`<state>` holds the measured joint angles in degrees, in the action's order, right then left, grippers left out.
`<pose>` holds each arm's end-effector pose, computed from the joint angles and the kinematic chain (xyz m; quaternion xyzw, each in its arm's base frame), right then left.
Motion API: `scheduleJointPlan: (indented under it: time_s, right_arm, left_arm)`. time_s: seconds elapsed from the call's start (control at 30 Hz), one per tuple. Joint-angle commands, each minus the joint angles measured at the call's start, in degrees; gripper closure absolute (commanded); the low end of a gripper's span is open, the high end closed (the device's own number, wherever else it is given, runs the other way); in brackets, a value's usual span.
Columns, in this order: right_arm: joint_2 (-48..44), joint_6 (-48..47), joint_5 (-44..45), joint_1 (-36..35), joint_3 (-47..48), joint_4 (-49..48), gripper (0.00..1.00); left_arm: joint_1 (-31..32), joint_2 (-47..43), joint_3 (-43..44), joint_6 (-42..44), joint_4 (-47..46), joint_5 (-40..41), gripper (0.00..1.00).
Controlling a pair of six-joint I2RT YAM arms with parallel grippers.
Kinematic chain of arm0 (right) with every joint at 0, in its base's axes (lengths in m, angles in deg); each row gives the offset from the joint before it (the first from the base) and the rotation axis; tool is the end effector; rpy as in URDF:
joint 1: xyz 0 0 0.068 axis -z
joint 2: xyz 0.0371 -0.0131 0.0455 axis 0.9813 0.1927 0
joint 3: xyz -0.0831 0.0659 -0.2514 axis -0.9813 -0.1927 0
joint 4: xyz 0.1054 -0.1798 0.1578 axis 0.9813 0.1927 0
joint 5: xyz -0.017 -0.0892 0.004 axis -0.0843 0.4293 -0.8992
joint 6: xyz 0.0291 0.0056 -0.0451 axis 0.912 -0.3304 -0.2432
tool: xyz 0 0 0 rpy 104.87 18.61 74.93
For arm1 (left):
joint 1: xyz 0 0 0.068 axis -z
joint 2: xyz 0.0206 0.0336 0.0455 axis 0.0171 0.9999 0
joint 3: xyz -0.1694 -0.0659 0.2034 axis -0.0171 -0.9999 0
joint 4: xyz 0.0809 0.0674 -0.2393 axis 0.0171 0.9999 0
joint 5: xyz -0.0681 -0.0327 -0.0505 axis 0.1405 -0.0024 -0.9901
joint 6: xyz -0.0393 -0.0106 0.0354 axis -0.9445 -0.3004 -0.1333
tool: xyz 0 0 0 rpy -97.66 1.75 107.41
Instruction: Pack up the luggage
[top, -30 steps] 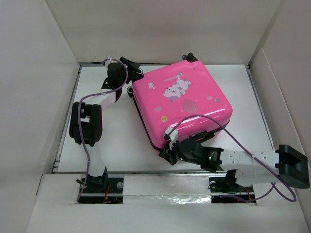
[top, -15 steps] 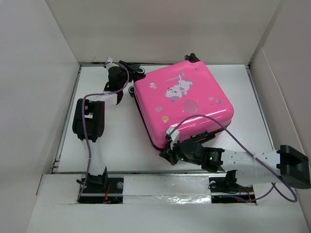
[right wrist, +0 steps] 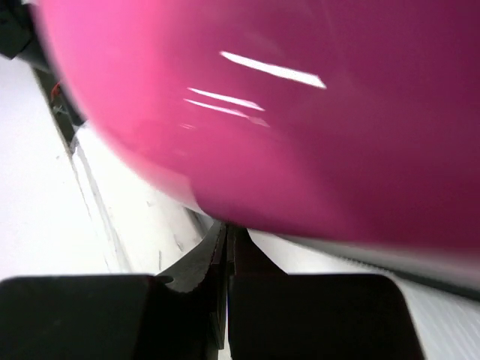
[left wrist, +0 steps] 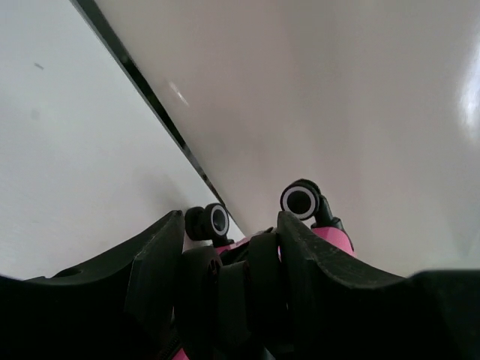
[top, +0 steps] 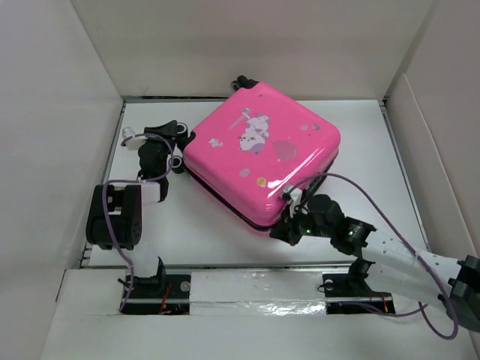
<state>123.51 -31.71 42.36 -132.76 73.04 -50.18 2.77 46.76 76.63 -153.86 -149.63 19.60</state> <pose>0.1107 0.1660 0.2202 -0.3266 0.7797 0.3877 0.3676 0.3491 -0.0221 0.2220 -0.3404 0.5640 -0.4175 0.6258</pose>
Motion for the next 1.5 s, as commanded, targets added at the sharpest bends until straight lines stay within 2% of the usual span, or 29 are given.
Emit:
scheduleJointPlan:
  time_s: [0.0, 0.1, 0.2, 0.27, 0.33, 0.37, 0.4, 0.47, 0.5, 0.57, 0.67, 0.77, 0.8, 0.9, 1.0, 1.07, 1.17, 1.2, 1.27, 1.37, 1.4, 1.47]
  right_arm:
    - [-1.6, -2.3, 5.5, 13.7, 6.9, -6.9, 1.0]
    - [-1.8, -5.1, 4.6, 20.5, 9.9, -5.0, 1.0]
    - [0.3, -4.4, 3.9, 21.3, 9.6, -4.8, 1.0]
    - [2.6, -1.6, 4.2, 16.5, 7.1, -8.5, 1.0]
    - [4.7, 4.9, 8.6, 10.7, 3.1, -16.0, 1.0]
    - [7.3, 9.5, 11.0, 3.9, 2.5, -17.9, 1.0]
    - [8.8, 11.1, 17.1, 0.6, 2.0, -22.7, 1.0]
    - [12.6, 11.1, 21.4, -6.5, 5.3, -23.7, 1.0]
    - [16.3, 10.4, 25.3, -7.7, 10.4, -20.4, 1.0]
    - [18.6, 8.0, 27.8, -8.4, 14.8, -15.3, 1.0]
    - [15.6, 3.5, 28.2, -7.6, 15.9, -15.4, 1.0]
    - [9.4, -0.8, 21.5, -5.3, 19.9, -7.8, 1.0]
    - [7.7, -2.1, 17.6, -5.3, 21.5, -0.4, 1.0]
    - [1.5, -3.4, 8.5, -5.3, 24.2, 7.9, 1.0]
    - [-1.7, -1.4, 0.0, -5.3, 21.9, 6.6, 1.0]
    - [-2.7, 0.2, -2.3, -5.3, 16.9, 5.2, 1.0]
    - [-3.0, 1.6, -4.1, -2.2, 15.2, 4.7, 1.0]
    - [-2.8, 3.7, -5.4, -1.7, 14.3, -0.7, 1.0]
    - [-0.9, 5.8, -2.7, -3.3, 12.9, -4.8, 1.0]
    - [6.4, 8.0, 9.2, -9.2, 14.3, -8.6, 1.0]
    - [8.2, 8.9, 13.5, -10.4, 14.5, -12.8, 1.0]
    - [13.6, 9.6, 13.6, -10.9, 15.5, -17.3, 1.0]
  left_arm:
    - [2.3, -8.2, -11.6, 5.2, -6.4, -7.6, 1.0]
    - [4.1, -15.8, -19.0, 6.6, -5.3, -7.2, 1.0]
    - [6.2, -24.7, -23.5, 10.3, 1.1, -6.2, 1.0]
    - [6.8, -28.2, -26.1, 11.3, 3.0, -7.2, 1.0]
    - [6.8, -31.8, -27.7, 11.6, 4.9, -8.3, 1.0]
    - [6.8, -33.0, -29.0, 11.6, 5.5, -9.2, 1.0]
    - [6.8, -34.3, -29.6, 11.4, 5.6, -10.1, 1.0]
    - [6.8, -35.5, -31.0, 11.1, 6.0, -11.9, 1.0]
    - [6.8, -36.2, -31.2, 11.1, 6.2, -12.7, 1.0]
    - [6.8, -37.1, -31.8, 11.3, 7.3, -13.8, 1.0]
    - [6.8, -41.6, -32.6, 12.2, 9.0, -12.9, 1.0]
    - [6.8, -46.1, -30.6, 13.5, 14.1, -10.7, 1.0]
    - [6.8, -48.7, -29.4, 14.3, 17.0, -10.6, 1.0]
    - [6.2, -53.1, -25.9, 13.8, 19.5, -9.8, 1.0]
    - [4.1, -54.2, -24.8, 12.1, 17.8, -9.1, 1.0]
    - [2.8, -52.4, -24.1, 11.0, 15.9, -9.5, 1.0]
    - [2.8, -49.9, -23.5, 9.3, 12.7, -9.6, 1.0]
    - [2.8, -48.0, -22.9, 9.2, 12.0, -10.0, 1.0]
    - [2.8, -46.5, -21.8, 8.5, 11.4, -11.7, 1.0]
    - [7.2, -45.9, -22.2, 9.6, 12.0, -9.9, 1.0]
    - [7.2, -46.0, -23.1, 8.9, 10.9, -10.5, 1.0]
    - [7.2, -45.8, -26.1, 7.5, 8.8, -11.9, 1.0]
